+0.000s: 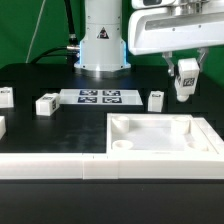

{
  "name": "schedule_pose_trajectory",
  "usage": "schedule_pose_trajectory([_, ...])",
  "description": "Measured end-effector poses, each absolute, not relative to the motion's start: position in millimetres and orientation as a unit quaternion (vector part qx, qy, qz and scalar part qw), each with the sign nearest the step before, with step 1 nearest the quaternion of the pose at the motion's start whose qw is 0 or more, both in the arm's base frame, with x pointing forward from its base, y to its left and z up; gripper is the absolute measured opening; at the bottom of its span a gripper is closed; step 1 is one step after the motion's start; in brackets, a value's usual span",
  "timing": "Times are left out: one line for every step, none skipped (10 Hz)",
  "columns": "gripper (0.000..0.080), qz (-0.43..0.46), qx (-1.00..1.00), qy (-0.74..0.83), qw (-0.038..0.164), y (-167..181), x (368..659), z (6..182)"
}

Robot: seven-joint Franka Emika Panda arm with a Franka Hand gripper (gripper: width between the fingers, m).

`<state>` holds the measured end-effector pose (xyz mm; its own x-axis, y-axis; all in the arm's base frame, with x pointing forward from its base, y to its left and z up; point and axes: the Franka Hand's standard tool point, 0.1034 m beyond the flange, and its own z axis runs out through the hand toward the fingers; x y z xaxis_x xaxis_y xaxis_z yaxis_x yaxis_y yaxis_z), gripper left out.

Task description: Assemble one leg

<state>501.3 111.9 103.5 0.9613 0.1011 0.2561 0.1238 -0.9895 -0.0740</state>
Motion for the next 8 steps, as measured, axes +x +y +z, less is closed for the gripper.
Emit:
schedule_pose_trajectory([0.0291, -0.184, -0.979, -0.076, 0.036, 100, 512, 112.9])
schedule_pose_trajectory([0.0291, -0.241, -0.966, -0.088, 0.029, 96, 516, 118.5])
schedule_pose_trajectory([0.0291, -0.246, -0.965, -0.084, 0.030, 96, 509, 110.6])
schedule_pose_trajectory([0.0291, -0.237, -0.967, -0.085, 0.030, 97, 510, 110.4])
schedule_pose_trajectory([0.0291, -0.238, -0.967, -0.084, 0.030, 97, 511, 110.9])
schedule_pose_trajectory([0.0291, -0.237, -0.967, -0.084, 0.030, 97, 510, 110.1])
schedule_pose_trajectory([0.0291, -0.237, -0.967, -0.084, 0.030, 97, 511, 109.6])
schedule_pose_trajectory([0.0291, -0.241, -0.966, -0.089, 0.031, 100, 524, 108.5])
